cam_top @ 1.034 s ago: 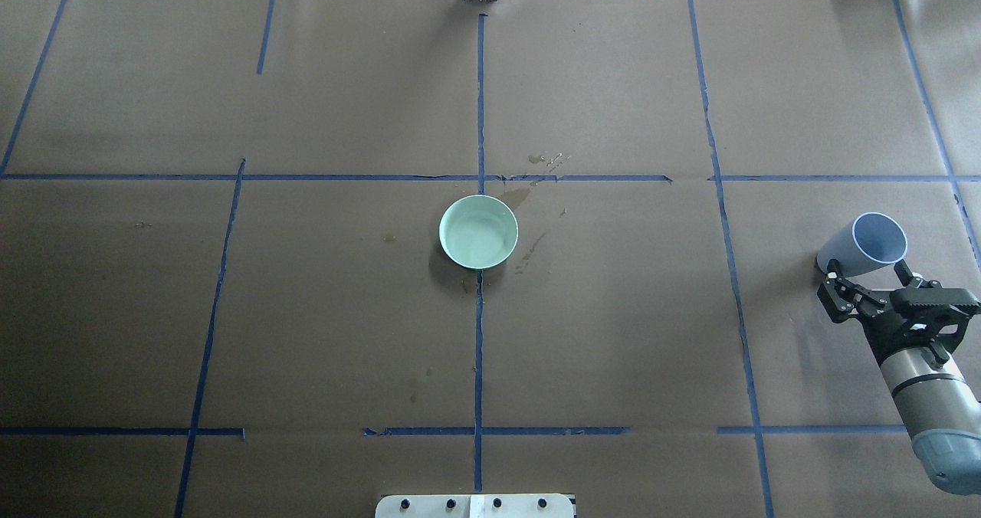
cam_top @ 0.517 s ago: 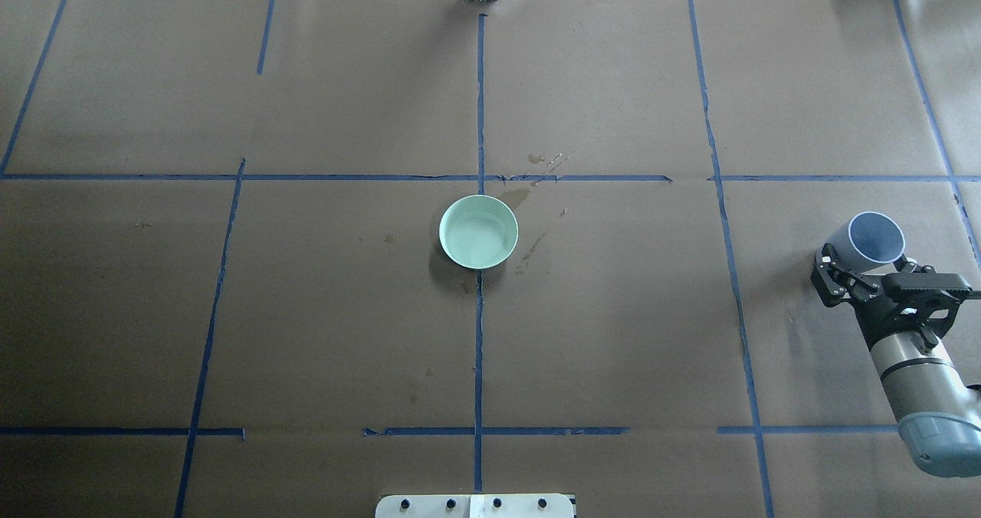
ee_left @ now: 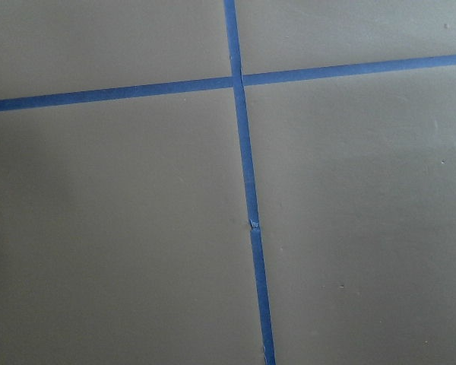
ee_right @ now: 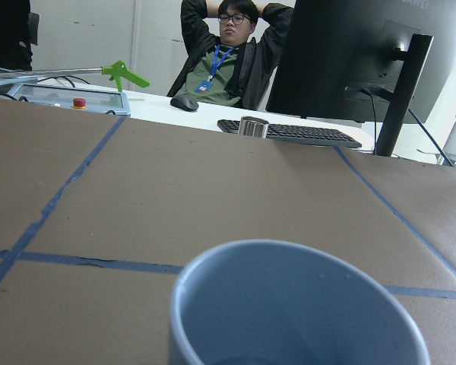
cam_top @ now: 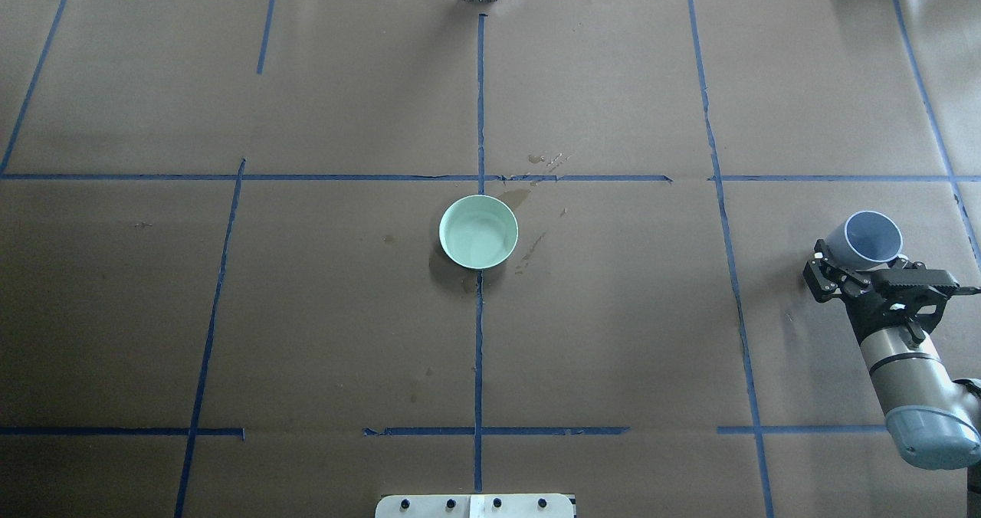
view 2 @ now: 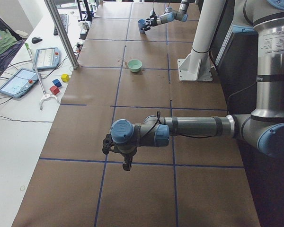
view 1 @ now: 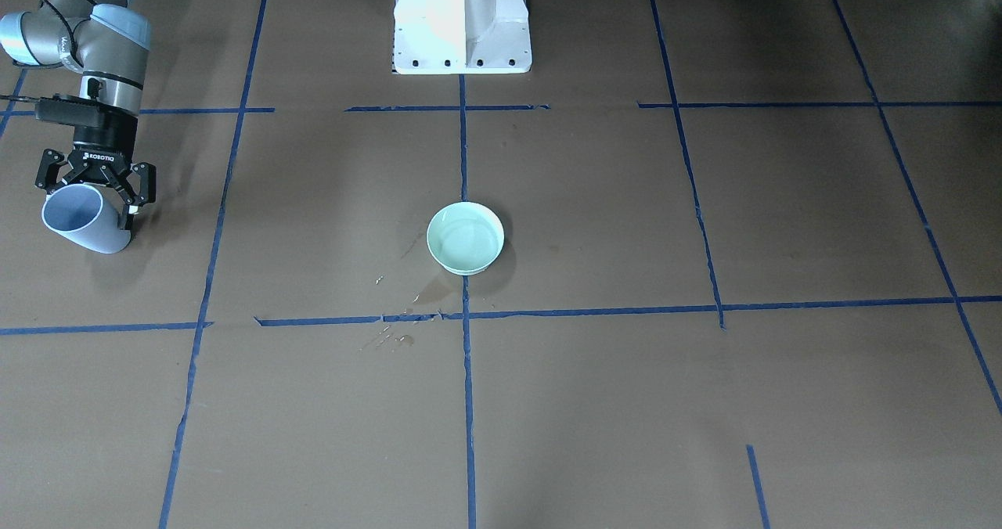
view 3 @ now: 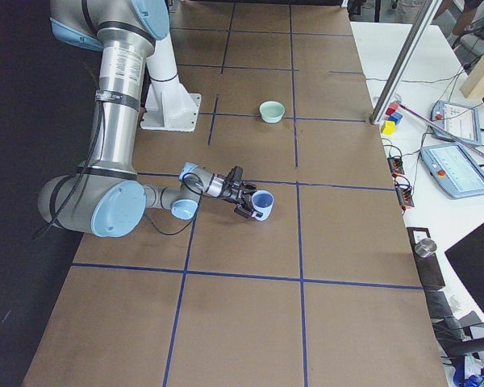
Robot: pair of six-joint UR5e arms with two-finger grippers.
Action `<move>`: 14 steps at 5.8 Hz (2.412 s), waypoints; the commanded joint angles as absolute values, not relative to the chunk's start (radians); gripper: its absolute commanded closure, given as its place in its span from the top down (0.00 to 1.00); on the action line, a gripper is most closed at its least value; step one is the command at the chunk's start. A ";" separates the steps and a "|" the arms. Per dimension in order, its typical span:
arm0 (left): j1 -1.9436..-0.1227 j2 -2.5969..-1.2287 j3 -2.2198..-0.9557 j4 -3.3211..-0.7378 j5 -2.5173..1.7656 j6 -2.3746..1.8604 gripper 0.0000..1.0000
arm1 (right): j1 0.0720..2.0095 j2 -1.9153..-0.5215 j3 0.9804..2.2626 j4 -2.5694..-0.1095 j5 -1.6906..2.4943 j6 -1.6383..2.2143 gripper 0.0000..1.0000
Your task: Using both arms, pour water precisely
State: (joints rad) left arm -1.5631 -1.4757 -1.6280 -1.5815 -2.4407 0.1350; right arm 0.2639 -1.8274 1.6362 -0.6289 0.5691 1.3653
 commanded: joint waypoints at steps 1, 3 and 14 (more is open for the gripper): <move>-1.563 -1.476 -1.628 -1.582 -2.442 0.135 1.00 | 0.268 -1.825 1.621 -0.627 0.569 1.365 1.00; -1.563 -1.476 -1.631 -1.582 -2.442 0.135 1.00 | 0.273 -1.824 1.623 -0.627 0.569 1.365 0.36; -1.565 -1.483 -1.672 -1.549 -2.318 0.075 1.00 | 0.299 -1.395 1.675 -0.757 0.509 0.641 0.03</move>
